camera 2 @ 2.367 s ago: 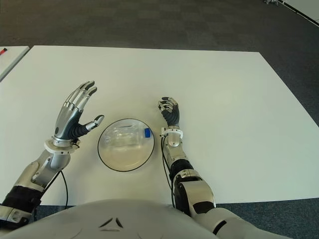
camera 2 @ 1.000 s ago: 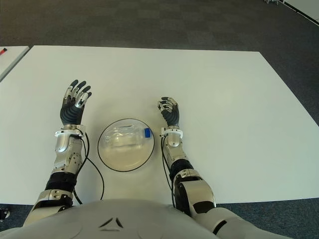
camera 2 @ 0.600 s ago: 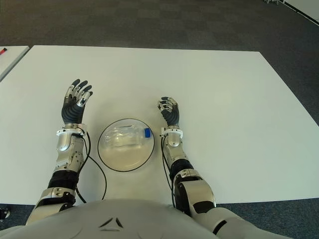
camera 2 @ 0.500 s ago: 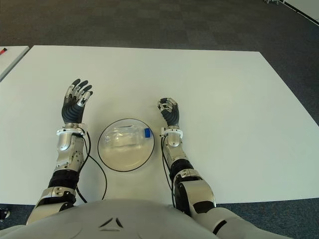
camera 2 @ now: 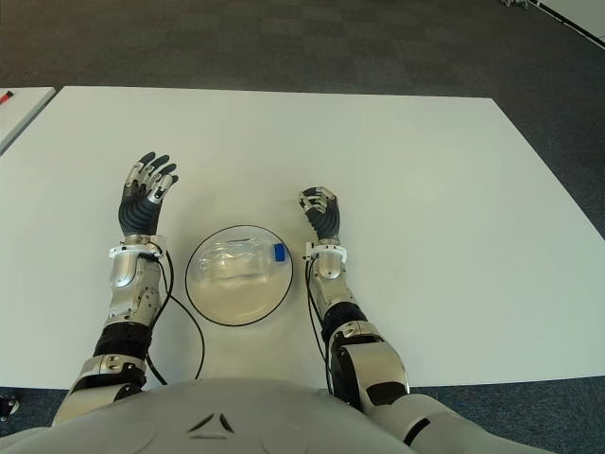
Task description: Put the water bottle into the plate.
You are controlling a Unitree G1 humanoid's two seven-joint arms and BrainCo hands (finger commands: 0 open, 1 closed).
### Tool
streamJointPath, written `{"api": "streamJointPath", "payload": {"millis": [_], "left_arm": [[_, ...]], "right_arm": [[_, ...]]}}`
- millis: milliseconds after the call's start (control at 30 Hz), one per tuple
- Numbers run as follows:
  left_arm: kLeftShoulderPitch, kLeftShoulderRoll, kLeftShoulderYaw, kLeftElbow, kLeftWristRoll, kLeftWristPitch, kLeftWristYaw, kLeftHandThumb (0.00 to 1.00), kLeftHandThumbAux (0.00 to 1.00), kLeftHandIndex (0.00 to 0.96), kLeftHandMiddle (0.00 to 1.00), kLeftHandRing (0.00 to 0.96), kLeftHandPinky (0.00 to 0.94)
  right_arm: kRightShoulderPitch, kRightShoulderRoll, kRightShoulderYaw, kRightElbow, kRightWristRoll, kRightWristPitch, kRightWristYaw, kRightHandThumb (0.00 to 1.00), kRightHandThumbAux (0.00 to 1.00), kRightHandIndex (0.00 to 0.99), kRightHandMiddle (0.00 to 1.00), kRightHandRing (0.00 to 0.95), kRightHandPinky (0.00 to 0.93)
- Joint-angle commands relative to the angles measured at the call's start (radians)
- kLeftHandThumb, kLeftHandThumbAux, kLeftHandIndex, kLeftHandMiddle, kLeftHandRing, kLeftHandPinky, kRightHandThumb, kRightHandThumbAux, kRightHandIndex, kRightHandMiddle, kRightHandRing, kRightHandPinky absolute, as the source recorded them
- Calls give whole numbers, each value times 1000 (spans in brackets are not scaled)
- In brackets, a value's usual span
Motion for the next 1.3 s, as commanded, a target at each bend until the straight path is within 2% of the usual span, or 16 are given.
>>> {"api": "streamJointPath", "payload": {"millis": [33,333,367,433,567,633,933,1300], "left_arm": [[-6,-6,1,18,45,5,22,255,756,280,349,345,355],[2,-9,-15,16,163,-8,98,362,743,327,396,396,425],[4,-9,-20,18,184,-7,114,482,731,361,420,410,440],[7,-9,-25,20,212,-5,134,590,719,392,468,438,465],[-2,0,-31,77,282,-22,187,771,684,429,474,504,525],[-11,5,-29,104,293,-31,194,804,677,435,471,517,537],[-38,20,-30,189,350,-49,247,840,669,422,499,589,575],[-40,26,-44,219,390,-79,285,842,668,420,506,600,583]], "right_arm": [[36,7,-2,27,5,30,1,944,669,358,494,523,561],[37,17,-14,14,22,37,5,943,669,350,499,531,569],[37,18,-16,11,24,38,5,943,669,350,500,531,570],[37,20,-17,7,26,38,5,943,668,350,500,530,570],[38,23,-21,-1,28,38,6,943,668,352,501,526,570],[39,22,-21,-1,27,38,7,943,668,352,501,525,570],[38,17,-20,2,20,38,7,942,668,352,498,525,571],[36,17,-23,1,22,44,7,942,669,353,495,523,575]]}}
